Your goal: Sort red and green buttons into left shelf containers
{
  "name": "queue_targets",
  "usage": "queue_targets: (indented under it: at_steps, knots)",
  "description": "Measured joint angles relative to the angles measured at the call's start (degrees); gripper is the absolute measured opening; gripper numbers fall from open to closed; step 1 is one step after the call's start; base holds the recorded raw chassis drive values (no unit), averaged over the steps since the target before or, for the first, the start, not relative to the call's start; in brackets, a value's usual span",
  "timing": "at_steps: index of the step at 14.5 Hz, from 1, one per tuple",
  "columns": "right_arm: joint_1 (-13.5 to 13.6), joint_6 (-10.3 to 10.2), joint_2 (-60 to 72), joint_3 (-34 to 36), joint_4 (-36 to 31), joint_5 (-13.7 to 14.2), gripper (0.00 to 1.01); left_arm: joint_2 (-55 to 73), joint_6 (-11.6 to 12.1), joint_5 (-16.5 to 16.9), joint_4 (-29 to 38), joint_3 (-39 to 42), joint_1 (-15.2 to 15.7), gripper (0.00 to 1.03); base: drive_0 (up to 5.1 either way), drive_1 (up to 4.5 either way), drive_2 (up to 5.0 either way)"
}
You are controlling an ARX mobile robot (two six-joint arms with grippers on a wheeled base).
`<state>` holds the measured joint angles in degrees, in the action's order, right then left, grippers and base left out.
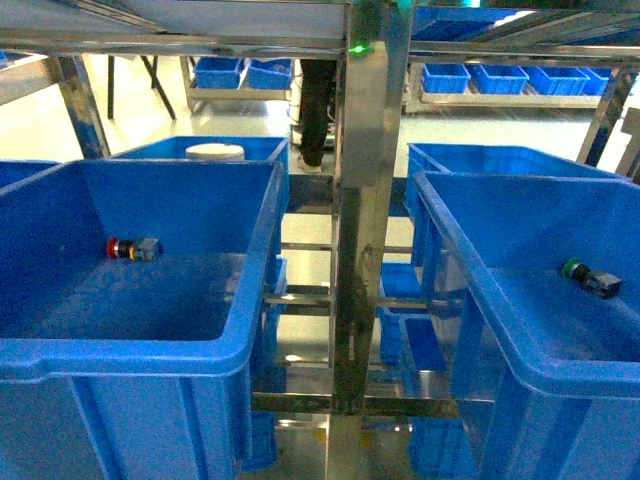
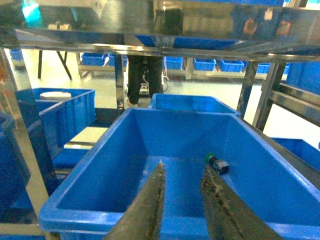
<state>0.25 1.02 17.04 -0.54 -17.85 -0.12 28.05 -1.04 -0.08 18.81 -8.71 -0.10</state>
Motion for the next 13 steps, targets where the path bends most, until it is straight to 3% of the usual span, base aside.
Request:
queue_targets:
  at_steps: [1,2,7,9,13]
  knots:
    - [0.0,0.0,-1.9,-0.07,2.21,0.0,0.08,-1.53,0.02,0.02,-0.35,1.01,0.0,0.04,0.0,0.0,0.0]
    - [0.0,-0.15,-3.06,-0.07,3.89,-0.02,0.02,-3.26,0.09,0.02,-0.76,2.01,0.0,0.02,0.0,0.0,0.0]
    - [0.0,-0.15,-7.32,-0.09,8.2,0.0,0.02,-8.9,0.09,0.02,-3.61,5.11,0.0,0.02,0.0,0.0,0.0]
    - [0.0,-0.17,-15.19,-0.15,18.34,-0.02,0.02,-10.67,0.09,0.0,-4.59,5.66,0.0,0.02,0.0,0.0,0.0]
    - [0.0,-0.17,-16.74,-0.17,18.1,0.07,0.02,-14.91,0.11,0.13,-5.81,7.89,0.0,0.02,0.0,0.0,0.0]
